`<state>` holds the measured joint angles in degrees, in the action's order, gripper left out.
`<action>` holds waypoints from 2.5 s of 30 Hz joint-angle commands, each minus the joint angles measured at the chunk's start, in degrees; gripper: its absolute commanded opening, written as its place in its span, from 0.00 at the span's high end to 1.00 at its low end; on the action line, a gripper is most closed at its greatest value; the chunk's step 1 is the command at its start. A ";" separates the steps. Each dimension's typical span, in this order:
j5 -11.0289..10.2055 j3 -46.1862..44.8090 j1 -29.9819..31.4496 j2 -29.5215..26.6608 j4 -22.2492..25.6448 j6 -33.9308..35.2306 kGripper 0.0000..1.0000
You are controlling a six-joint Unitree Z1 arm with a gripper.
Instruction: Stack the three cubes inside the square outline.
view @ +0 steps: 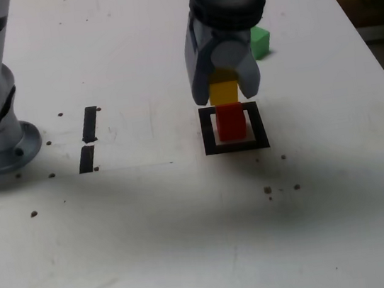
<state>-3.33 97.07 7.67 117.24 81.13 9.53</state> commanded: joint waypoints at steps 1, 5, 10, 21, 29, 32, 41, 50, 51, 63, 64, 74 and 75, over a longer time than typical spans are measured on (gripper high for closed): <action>0.13 -0.25 0.11 0.50 -0.53 0.07 0.87; 0.16 -0.70 0.15 0.77 -1.43 0.21 0.87; 0.17 -0.97 0.15 1.23 -2.06 0.42 0.87; 0.14 -1.52 0.15 2.23 -3.37 0.45 0.87; 0.25 -1.60 0.06 2.49 -3.43 0.32 0.85; 0.71 -1.56 0.00 2.85 -3.44 0.15 0.79; 2.22 -1.90 -0.48 4.19 -3.39 -0.86 0.47; 1.87 -1.76 -0.77 3.10 -2.76 -0.74 0.04; 1.64 -1.73 -0.77 2.64 -2.58 -0.61 0.02; -4.40 2.05 -4.03 -4.69 3.25 -5.56 0.00; -4.91 2.92 -5.07 -4.74 3.45 -7.97 0.00; -7.52 11.14 -19.43 0.10 3.29 -38.76 0.01; -8.15 11.51 -20.48 0.71 3.18 -41.28 0.01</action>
<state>-10.89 108.06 -12.17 117.35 84.37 -18.29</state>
